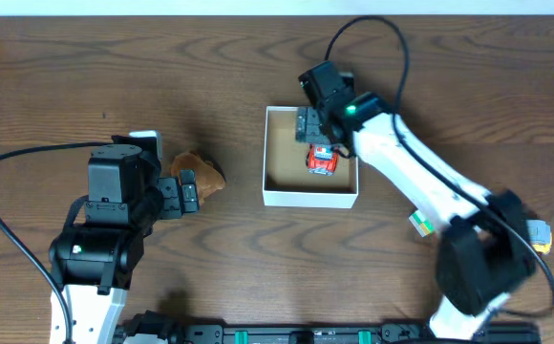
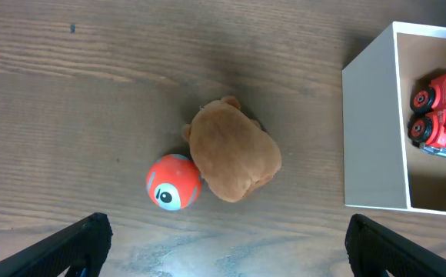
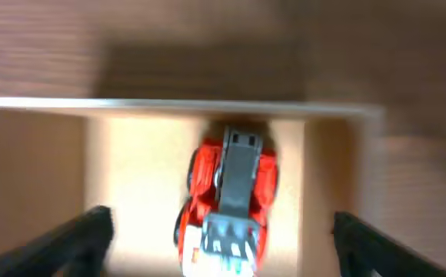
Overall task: Pack container
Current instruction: 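Open the right gripper and release the truck in the box, then move the right gripper to the yellow dump truck and grasp it, then carry the yellow dump truck into the box beside the fire truck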
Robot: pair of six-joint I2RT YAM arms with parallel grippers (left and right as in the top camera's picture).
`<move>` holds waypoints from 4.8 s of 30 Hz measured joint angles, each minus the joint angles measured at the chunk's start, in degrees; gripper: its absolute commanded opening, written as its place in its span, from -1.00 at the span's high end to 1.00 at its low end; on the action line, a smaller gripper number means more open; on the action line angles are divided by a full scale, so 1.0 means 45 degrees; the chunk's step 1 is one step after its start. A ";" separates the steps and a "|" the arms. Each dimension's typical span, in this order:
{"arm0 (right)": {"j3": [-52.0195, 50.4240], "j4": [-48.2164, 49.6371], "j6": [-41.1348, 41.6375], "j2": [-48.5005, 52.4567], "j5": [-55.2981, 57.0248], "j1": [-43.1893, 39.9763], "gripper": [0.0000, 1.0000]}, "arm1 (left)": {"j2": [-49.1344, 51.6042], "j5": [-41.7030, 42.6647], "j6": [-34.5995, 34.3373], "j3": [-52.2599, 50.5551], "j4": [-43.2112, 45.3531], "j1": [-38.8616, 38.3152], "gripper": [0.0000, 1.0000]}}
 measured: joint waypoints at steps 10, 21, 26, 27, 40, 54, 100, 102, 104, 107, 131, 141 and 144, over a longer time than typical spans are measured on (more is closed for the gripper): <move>0.0272 -0.2098 -0.1107 -0.4687 0.0282 -0.2176 -0.99 | 0.0000 0.0000 0.0000 0.0000 0.0000 0.0000 -0.96; 0.0364 -0.7927 0.6416 -0.6494 0.0656 -0.9481 -0.98 | 0.0000 0.0005 0.0000 0.0000 0.0000 0.0000 -0.96; -0.0257 -0.7796 0.7529 -0.6280 0.0641 -1.1278 -0.99 | 0.0000 0.0000 0.0000 0.0000 0.0000 0.0000 -0.96; -0.0437 -0.7689 0.7650 -0.6188 0.0617 -1.1599 -0.99 | 0.0000 0.0005 0.0000 0.0000 0.0000 0.0000 -0.96; -0.4255 -0.4731 0.7902 -0.4449 -0.0214 -1.4387 -0.98 | 0.0000 0.0005 -0.0005 0.0000 0.0000 0.0000 -0.96; -0.5746 -0.2531 0.7635 -0.3016 -0.0262 -1.4450 -0.98 | 0.0000 0.0000 0.0000 0.0000 0.0000 0.0000 -0.96; -0.5829 -0.1763 0.6727 -0.1943 0.0005 -1.4460 0.58 | 0.0000 0.0000 0.0000 0.0000 0.0000 0.0000 -0.96; -0.5829 -0.1758 0.6494 -0.1943 0.0019 -1.4460 0.69 | 0.0000 0.0000 0.0000 0.0000 0.0000 0.0000 -0.96; -0.5829 -0.1749 0.6081 -0.1943 0.0024 -1.4460 0.82 | 0.0000 0.0000 0.0000 0.0000 0.0000 0.0000 -0.96; -0.5829 -0.1739 0.5435 -0.1943 0.0019 -1.4460 0.98 | 0.0000 0.0000 0.0000 0.0000 0.0000 0.0000 -0.96; -0.5197 -0.1151 0.0189 -0.4658 -0.0423 -0.6800 0.97 | 0.0000 0.0000 0.0000 0.0000 0.0000 0.0000 -0.96; -0.1535 -0.1515 -0.0423 -0.5581 -0.0466 -0.1277 0.97 | 0.0000 0.0005 0.0000 0.0000 -0.0005 0.0000 -0.96; -0.0758 -0.1603 -0.0364 -0.5323 -0.0461 -0.0335 0.97 | 0.0000 0.0000 -0.0005 0.0005 0.0000 0.0000 -0.96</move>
